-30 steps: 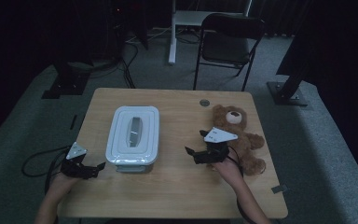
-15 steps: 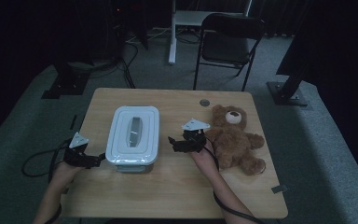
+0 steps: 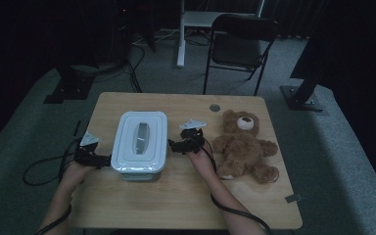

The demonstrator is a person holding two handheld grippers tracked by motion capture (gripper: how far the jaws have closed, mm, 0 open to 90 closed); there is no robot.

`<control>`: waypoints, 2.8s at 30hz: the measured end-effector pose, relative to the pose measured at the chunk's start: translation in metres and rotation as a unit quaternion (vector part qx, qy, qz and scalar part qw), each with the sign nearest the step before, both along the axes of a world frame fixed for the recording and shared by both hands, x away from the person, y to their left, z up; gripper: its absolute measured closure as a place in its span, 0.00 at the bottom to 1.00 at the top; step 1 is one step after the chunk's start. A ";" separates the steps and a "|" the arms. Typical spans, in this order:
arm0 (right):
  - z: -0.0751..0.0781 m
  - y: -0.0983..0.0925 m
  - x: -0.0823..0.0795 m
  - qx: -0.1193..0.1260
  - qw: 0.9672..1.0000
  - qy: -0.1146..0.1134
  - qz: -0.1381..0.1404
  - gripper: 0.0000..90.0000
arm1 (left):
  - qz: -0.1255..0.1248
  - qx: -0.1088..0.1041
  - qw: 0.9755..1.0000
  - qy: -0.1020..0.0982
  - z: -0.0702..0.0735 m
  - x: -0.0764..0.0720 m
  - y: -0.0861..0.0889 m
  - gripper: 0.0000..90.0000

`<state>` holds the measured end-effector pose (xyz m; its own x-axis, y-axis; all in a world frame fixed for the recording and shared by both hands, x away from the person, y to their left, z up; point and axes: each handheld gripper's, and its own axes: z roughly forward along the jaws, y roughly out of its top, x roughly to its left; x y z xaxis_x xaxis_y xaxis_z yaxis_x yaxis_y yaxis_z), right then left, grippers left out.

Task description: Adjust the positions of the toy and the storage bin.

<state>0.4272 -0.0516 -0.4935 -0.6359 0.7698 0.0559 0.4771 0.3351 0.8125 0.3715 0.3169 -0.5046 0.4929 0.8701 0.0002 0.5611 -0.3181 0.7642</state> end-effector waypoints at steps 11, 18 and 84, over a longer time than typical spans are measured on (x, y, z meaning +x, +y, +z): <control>-0.001 0.008 0.001 0.003 1.000 0.025 0.007 0.15 | -0.006 -0.004 1.000 -0.005 0.003 -0.007 -0.009 0.02; 0.005 0.010 0.003 -0.018 0.999 0.037 0.023 0.14 | 0.004 0.000 1.000 -0.013 0.005 -0.018 -0.015 0.02; -0.005 -0.039 0.018 -0.040 0.991 0.121 0.050 0.21 | -0.015 0.065 0.998 -0.003 0.010 -0.046 -0.098 0.02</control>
<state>0.4450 -0.0902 -0.4989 -0.6845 0.7121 0.1563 0.6155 0.4495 0.6474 0.3258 0.2191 -0.4942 0.5184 0.8473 0.1156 0.5451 -0.4316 0.7187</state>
